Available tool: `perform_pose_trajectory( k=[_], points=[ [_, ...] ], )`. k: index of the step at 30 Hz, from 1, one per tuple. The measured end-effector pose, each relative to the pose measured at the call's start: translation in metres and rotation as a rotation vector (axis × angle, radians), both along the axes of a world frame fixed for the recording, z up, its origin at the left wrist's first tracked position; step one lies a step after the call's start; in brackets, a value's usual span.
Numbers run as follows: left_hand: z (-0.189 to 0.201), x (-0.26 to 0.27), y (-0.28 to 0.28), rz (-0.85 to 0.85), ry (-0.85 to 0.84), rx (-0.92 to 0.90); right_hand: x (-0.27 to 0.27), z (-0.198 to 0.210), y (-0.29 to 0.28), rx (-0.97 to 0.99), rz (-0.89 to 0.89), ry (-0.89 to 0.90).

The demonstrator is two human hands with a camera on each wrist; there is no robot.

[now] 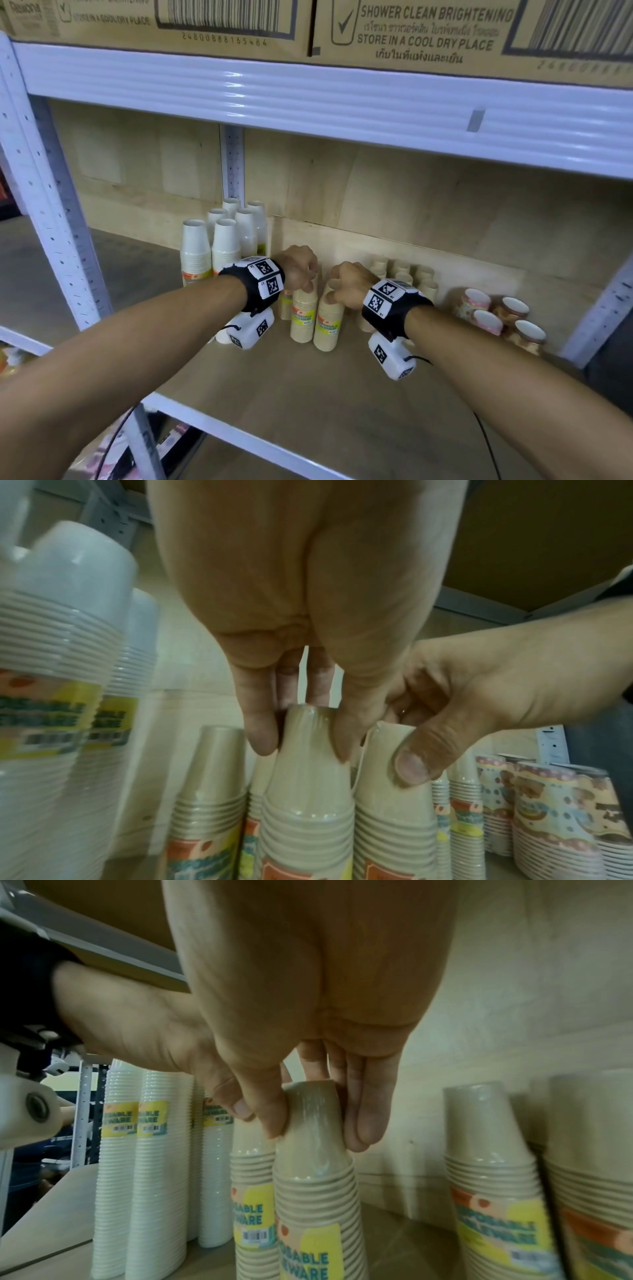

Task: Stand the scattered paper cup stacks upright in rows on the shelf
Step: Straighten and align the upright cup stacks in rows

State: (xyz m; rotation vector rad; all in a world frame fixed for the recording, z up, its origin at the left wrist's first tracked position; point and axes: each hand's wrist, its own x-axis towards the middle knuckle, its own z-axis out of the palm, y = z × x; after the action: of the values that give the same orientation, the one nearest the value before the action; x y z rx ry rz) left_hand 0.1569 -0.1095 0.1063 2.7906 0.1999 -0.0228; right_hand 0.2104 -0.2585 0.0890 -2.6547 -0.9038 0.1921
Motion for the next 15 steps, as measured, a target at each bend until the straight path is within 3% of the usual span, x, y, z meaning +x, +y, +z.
perform_pose_trajectory(
  k=[11, 15],
  points=[
    [0.002, 0.027, -0.051, -0.109, -0.030, 0.026, 0.008, 0.008, -0.063, -0.057, -0.094, -0.054],
    [0.002, 0.036, -0.068, -0.131, -0.039, 0.023, 0.011, 0.009, -0.081, -0.163, -0.072, -0.105]
  ],
)
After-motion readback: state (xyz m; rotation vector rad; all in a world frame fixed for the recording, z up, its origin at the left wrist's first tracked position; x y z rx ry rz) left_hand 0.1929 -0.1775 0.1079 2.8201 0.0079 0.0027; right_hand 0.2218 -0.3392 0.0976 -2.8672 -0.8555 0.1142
